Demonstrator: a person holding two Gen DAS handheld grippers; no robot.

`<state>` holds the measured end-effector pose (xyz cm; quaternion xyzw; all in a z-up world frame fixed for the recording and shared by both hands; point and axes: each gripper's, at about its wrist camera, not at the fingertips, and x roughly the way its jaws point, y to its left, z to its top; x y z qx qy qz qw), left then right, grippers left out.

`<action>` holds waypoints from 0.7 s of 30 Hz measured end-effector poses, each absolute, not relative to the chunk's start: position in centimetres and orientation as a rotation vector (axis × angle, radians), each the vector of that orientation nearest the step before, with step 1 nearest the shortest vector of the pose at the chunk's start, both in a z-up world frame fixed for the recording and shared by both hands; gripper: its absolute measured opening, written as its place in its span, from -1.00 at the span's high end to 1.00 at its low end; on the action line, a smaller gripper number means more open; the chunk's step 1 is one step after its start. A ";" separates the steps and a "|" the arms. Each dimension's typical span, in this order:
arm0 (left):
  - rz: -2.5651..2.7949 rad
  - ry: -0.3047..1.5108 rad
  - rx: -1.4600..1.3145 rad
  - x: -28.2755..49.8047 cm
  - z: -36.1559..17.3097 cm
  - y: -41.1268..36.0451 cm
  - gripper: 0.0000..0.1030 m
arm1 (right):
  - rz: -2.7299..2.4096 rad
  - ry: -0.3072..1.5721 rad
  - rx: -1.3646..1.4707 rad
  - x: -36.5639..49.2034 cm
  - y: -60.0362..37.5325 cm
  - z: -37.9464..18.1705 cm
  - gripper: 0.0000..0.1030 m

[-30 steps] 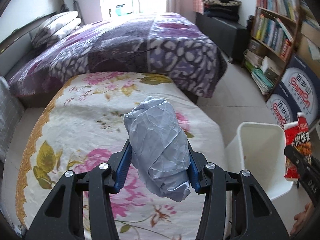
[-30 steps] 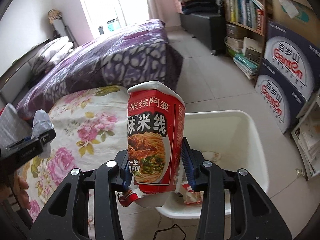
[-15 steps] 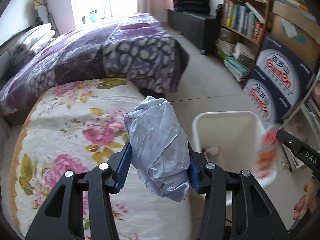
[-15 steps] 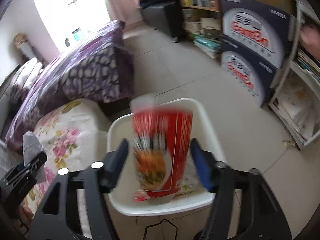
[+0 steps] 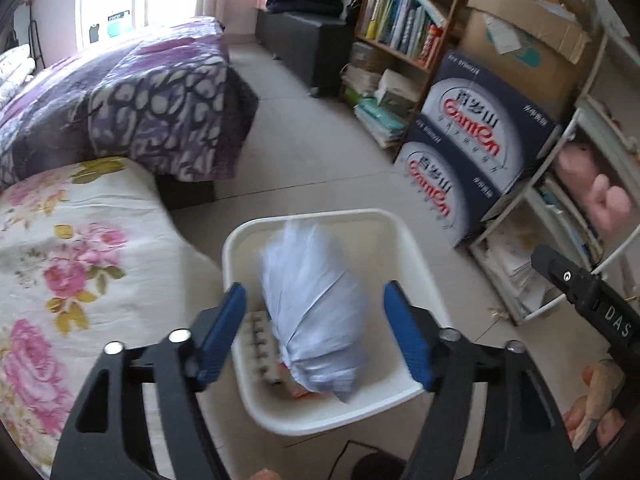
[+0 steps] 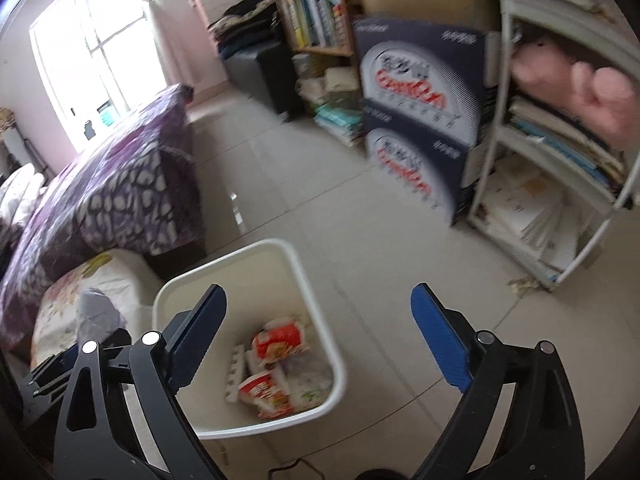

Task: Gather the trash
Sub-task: 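Open the right gripper to drop the noodle cup into the bin, then lower the plastic bag into the bin and open the left gripper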

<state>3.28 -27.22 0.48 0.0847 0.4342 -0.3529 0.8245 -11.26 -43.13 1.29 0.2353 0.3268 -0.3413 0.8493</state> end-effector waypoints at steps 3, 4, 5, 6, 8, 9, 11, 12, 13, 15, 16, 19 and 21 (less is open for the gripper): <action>-0.750 0.914 0.181 2.7 0.7 -27.5 -0.39 | -0.728 0.669 0.481 -12.1 -43.4 1.7 -0.75; -0.740 0.902 0.187 2.4 0.8 -27.3 -0.40 | -0.732 0.661 0.484 -12.4 -43.4 1.8 -0.77; -0.727 0.890 0.195 2.2 1.0 -27.1 -0.41 | -0.735 0.648 0.489 -12.7 -43.4 2.0 -0.80; -0.707 0.872 0.207 1.9 1.2 -26.8 -0.44 | -0.740 0.630 0.493 -13.1 -43.4 2.3 -0.82; -0.641 0.806 0.234 1.0 2.0 -25.8 -0.58 | -0.750 0.610 0.483 -13.4 -43.2 2.8 -0.84; -0.615 0.778 0.239 0.5 2.4 -25.4 -0.62 | -0.757 0.593 0.461 -13.6 -42.5 3.2 -0.84; -0.564 0.716 0.238 -0.5 3.4 -24.0 -0.77 | -0.771 0.557 0.411 -14.1 -41.2 3.7 -0.86; -0.549 0.696 0.237 -0.9 3.7 -23.6 -0.79 | -0.773 0.543 0.395 -14.1 -40.4 3.8 -0.86; -0.520 0.666 0.237 -1.7 4.2 -22.8 -0.81 | -0.772 0.529 0.380 -14.3 -39.8 3.8 -0.86; -0.479 0.636 0.238 -2.4 4.5 -21.6 -0.84 | -0.755 0.517 0.368 -14.6 -38.4 3.6 -0.86; -0.443 0.617 0.234 -3.1 4.5 -20.7 -0.86 | -0.737 0.529 0.378 -14.7 -38.0 3.3 -0.86; -0.376 0.607 0.231 -4.3 3.8 -18.3 -0.87 | -0.697 0.556 0.410 -15.0 -36.7 2.4 -0.86; -0.347 0.611 0.239 -4.8 3.3 -17.3 -0.87 | -0.694 0.554 0.401 -15.2 -35.4 2.0 -0.86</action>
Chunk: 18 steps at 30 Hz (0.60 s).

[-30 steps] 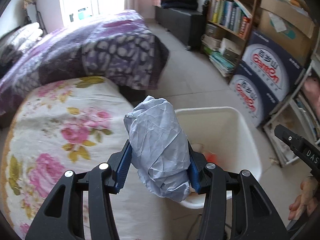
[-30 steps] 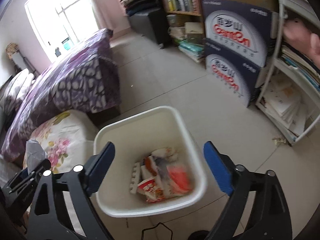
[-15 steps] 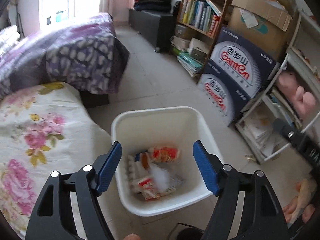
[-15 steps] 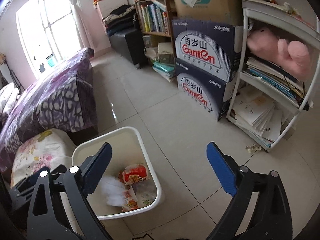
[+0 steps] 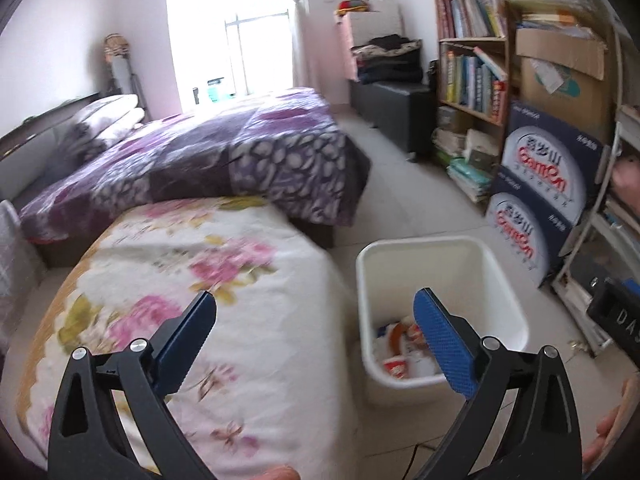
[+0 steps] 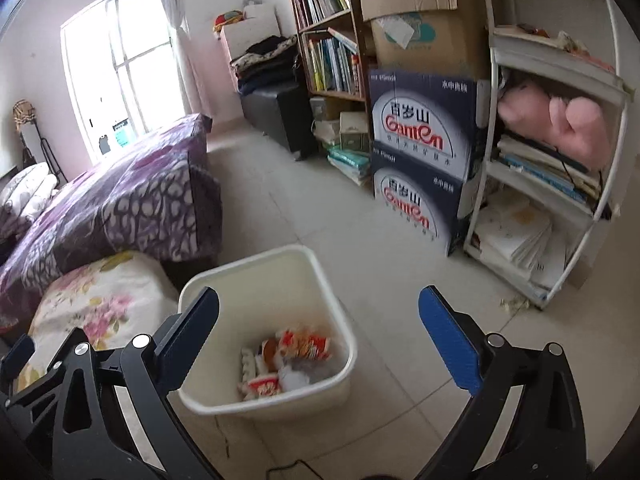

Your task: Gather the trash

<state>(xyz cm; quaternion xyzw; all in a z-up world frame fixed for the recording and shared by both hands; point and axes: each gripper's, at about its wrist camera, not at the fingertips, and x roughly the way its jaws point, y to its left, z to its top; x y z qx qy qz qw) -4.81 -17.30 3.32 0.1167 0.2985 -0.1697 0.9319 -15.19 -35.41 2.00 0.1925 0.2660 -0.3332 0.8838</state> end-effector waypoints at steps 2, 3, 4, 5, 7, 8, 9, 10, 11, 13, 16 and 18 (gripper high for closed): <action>-0.308 0.620 0.240 -5.0 2.8 -16.1 -0.87 | -0.686 0.548 0.388 -15.3 -34.5 1.8 -0.86; -0.299 0.627 0.234 -5.0 2.7 -15.6 -0.87 | -0.678 0.546 0.371 -15.3 -33.6 1.7 -0.86; -0.291 0.636 0.226 -5.0 2.6 -15.1 -0.87 | -0.672 0.546 0.360 -15.3 -33.2 1.6 -0.86; -0.284 0.642 0.220 -5.0 2.6 -14.7 -0.87 | -0.667 0.546 0.348 -15.3 -32.7 1.5 -0.86; -0.274 0.639 0.209 -5.0 2.9 -14.0 -0.87 | -0.660 0.554 0.318 -15.1 -31.7 1.3 -0.86; -0.272 0.638 0.198 -5.0 3.1 -13.5 -0.87 | -0.652 0.564 0.301 -14.9 -31.3 1.2 -0.86; -0.272 0.639 0.193 -5.0 3.2 -13.3 -0.87 | -0.650 0.567 0.294 -14.7 -30.9 1.1 -0.86; -0.272 0.644 0.186 -4.9 3.4 -13.0 -0.87 | -0.647 0.569 0.281 -14.6 -30.5 1.0 -0.86; -0.271 0.646 0.185 -4.9 3.4 -12.9 -0.87 | -0.646 0.568 0.269 -14.5 -30.2 1.0 -0.86; -0.271 0.645 0.185 -5.0 3.5 -12.6 -0.87 | -0.647 0.553 0.226 -14.4 -29.4 1.1 -0.86; -0.269 0.646 0.185 -5.0 3.6 -12.5 -0.87 | -0.645 0.538 0.191 -14.2 -28.7 1.2 -0.86; -0.270 0.649 0.183 -4.9 3.6 -12.4 -0.87 | -0.643 0.536 0.177 -14.0 -28.4 1.2 -0.86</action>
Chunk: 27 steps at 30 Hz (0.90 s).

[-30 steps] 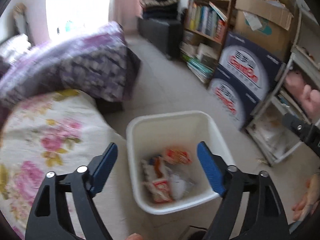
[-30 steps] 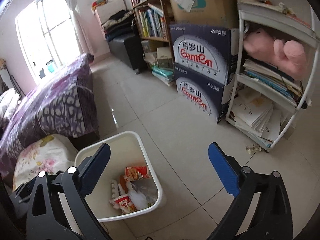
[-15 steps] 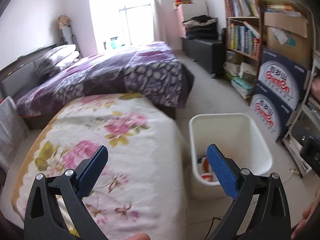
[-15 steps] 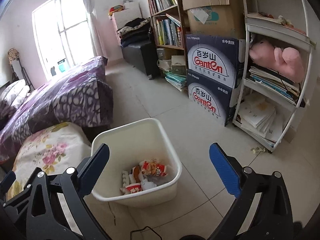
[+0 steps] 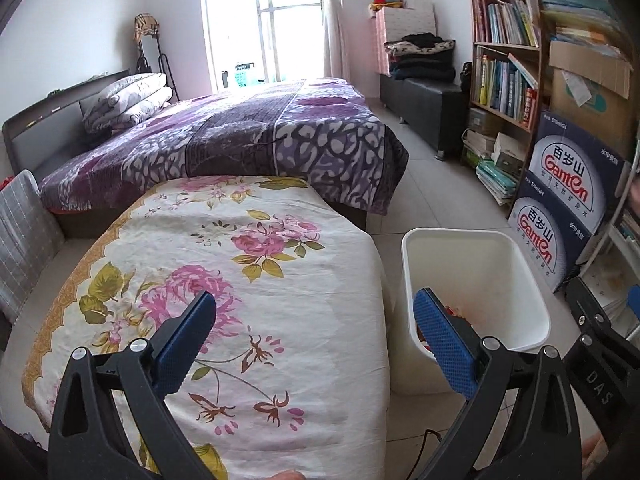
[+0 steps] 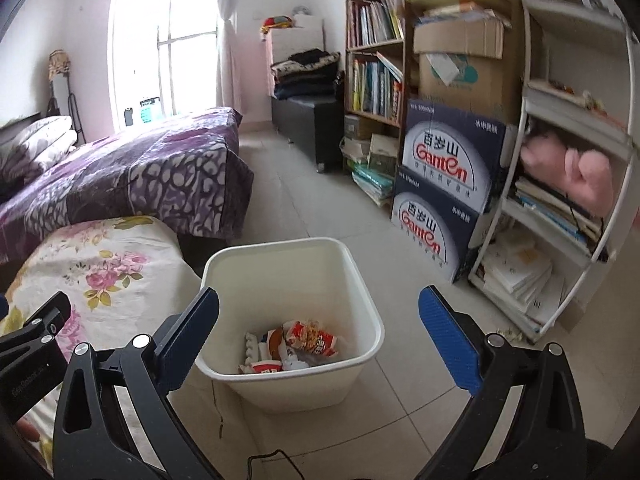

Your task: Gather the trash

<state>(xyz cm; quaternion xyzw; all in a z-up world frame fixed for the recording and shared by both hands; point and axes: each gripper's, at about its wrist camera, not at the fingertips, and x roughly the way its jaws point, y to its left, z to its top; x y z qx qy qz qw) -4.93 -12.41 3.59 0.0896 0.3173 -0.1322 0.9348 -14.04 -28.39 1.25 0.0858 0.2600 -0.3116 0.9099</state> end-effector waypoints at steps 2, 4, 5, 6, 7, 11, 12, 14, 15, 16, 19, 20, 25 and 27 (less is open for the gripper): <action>-0.270 0.651 0.185 -4.9 3.6 -12.4 -0.87 | -0.641 0.541 0.174 -13.9 -28.4 1.2 -0.86; -0.268 0.654 0.185 -4.8 3.5 -12.5 -0.87 | -0.640 0.547 0.174 -13.8 -28.4 1.1 -0.86; -0.267 0.656 0.185 -4.7 3.4 -12.5 -0.87 | -0.639 0.549 0.180 -13.7 -28.6 1.1 -0.86; -0.267 0.658 0.185 -4.7 3.4 -12.5 -0.87 | -0.637 0.551 0.185 -13.7 -28.7 1.1 -0.86; -0.265 0.661 0.184 -4.7 3.3 -12.5 -0.87 | -0.637 0.551 0.186 -13.7 -28.7 1.1 -0.86; -0.260 0.667 0.185 -4.6 3.1 -12.5 -0.87 | -0.634 0.562 0.197 -13.5 -28.8 0.9 -0.86; -0.259 0.666 0.188 -4.6 3.0 -12.6 -0.87 | -0.634 0.564 0.199 -13.5 -28.9 0.8 -0.86; -0.259 0.666 0.190 -4.6 3.0 -12.6 -0.87 | -0.634 0.563 0.200 -13.5 -28.9 0.8 -0.86; -0.259 0.666 0.190 -4.6 3.0 -12.6 -0.87 | -0.634 0.563 0.199 -13.4 -28.9 0.8 -0.86; -0.259 0.666 0.192 -4.6 2.9 -12.6 -0.87 | -0.634 0.564 0.200 -13.5 -28.9 0.8 -0.86; -0.258 0.666 0.189 -4.6 3.0 -12.6 -0.87 | -0.633 0.567 0.201 -13.5 -29.0 0.8 -0.86; -0.258 0.666 0.190 -4.6 3.0 -12.7 -0.86 | -0.632 0.569 0.204 -13.4 -29.0 0.7 -0.86; -0.258 0.665 0.191 -4.6 2.9 -12.7 -0.87 | -0.633 0.571 0.214 -13.5 -29.0 0.5 -0.86; -0.259 0.666 0.190 -4.6 2.9 -12.7 -0.87 | -0.633 0.572 0.214 -13.5 -29.1 0.5 -0.86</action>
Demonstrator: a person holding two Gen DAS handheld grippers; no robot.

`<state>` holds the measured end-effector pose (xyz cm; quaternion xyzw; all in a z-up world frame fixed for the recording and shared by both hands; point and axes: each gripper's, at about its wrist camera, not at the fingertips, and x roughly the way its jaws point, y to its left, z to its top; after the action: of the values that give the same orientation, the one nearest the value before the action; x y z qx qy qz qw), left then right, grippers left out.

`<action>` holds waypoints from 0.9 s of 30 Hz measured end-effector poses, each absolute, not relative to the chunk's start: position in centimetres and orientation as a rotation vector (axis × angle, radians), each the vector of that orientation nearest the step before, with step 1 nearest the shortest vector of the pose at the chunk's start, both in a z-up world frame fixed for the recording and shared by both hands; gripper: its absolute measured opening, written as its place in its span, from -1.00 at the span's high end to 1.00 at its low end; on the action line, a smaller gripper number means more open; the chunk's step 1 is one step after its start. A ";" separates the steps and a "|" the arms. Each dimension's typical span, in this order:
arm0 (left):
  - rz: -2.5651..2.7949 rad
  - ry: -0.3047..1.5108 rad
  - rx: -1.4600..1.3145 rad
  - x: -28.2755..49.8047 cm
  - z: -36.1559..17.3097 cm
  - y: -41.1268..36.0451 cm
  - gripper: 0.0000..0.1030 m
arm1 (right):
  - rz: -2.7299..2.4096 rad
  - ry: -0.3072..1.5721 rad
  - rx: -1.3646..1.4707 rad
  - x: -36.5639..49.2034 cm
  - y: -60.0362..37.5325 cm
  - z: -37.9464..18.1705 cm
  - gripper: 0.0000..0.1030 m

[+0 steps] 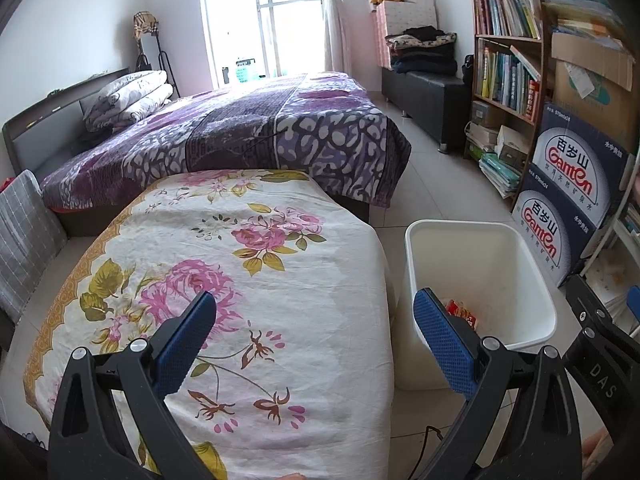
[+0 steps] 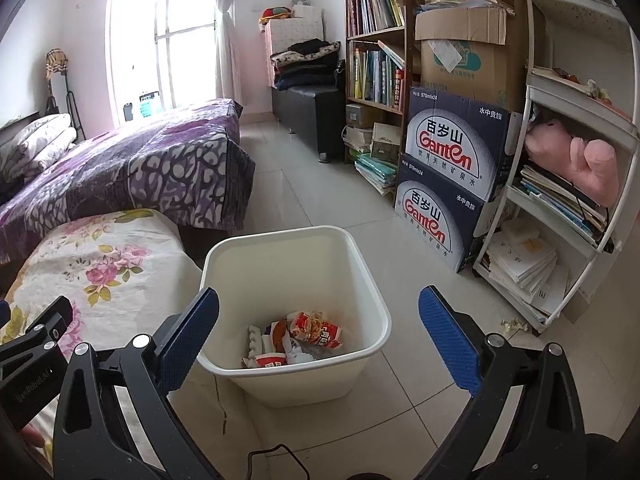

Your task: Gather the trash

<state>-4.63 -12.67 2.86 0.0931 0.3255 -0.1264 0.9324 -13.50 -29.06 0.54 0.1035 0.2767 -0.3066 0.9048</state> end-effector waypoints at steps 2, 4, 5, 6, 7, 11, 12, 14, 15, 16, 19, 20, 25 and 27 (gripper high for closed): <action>-0.258 0.665 0.191 -4.6 2.9 -12.7 -0.87 | -0.633 0.571 0.213 -13.5 -29.1 0.6 -0.86; -0.259 0.666 0.191 -4.6 2.9 -12.7 -0.87 | -0.633 0.569 0.213 -13.5 -29.1 0.6 -0.86; -0.259 0.666 0.192 -4.7 2.9 -12.7 -0.87 | -0.633 0.570 0.212 -13.5 -29.1 0.6 -0.86; -0.258 0.665 0.192 -4.7 2.9 -12.7 -0.87 | -0.633 0.570 0.213 -13.5 -29.1 0.5 -0.86; -0.258 0.666 0.191 -4.6 2.9 -12.7 -0.87 | -0.633 0.571 0.214 -13.5 -29.1 0.5 -0.86; -0.260 0.665 0.195 -4.7 2.7 -12.8 -0.87 | -0.635 0.576 0.218 -13.5 -29.0 0.3 -0.86; -0.259 0.666 0.194 -4.7 2.7 -12.8 -0.87 | -0.636 0.576 0.219 -13.5 -29.0 0.3 -0.86; -0.259 0.665 0.194 -4.7 2.7 -12.8 -0.87 | -0.635 0.576 0.218 -13.5 -29.1 0.3 -0.86; -0.259 0.665 0.194 -4.7 2.8 -12.8 -0.87 | -0.635 0.576 0.218 -13.5 -29.1 0.3 -0.86; -0.260 0.665 0.194 -4.7 2.7 -12.8 -0.87 | -0.634 0.577 0.218 -13.5 -29.1 0.3 -0.86; -0.260 0.666 0.196 -4.7 2.6 -12.8 -0.87 | -0.635 0.580 0.219 -13.5 -29.1 0.3 -0.86; -0.260 0.667 0.195 -4.7 2.7 -12.8 -0.87 | -0.635 0.579 0.220 -13.5 -29.1 0.3 -0.86; -0.258 0.667 0.194 -4.7 2.7 -12.8 -0.87 | -0.634 0.580 0.220 -13.5 -29.2 0.3 -0.86; -0.259 0.669 0.193 -4.7 2.5 -12.8 -0.87 | -0.634 0.580 0.221 -13.5 -29.2 0.3 -0.86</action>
<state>-4.69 -12.75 2.53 0.0945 0.3270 -0.1264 0.9317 -13.51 -29.23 0.29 0.1069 0.2804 -0.3068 0.9032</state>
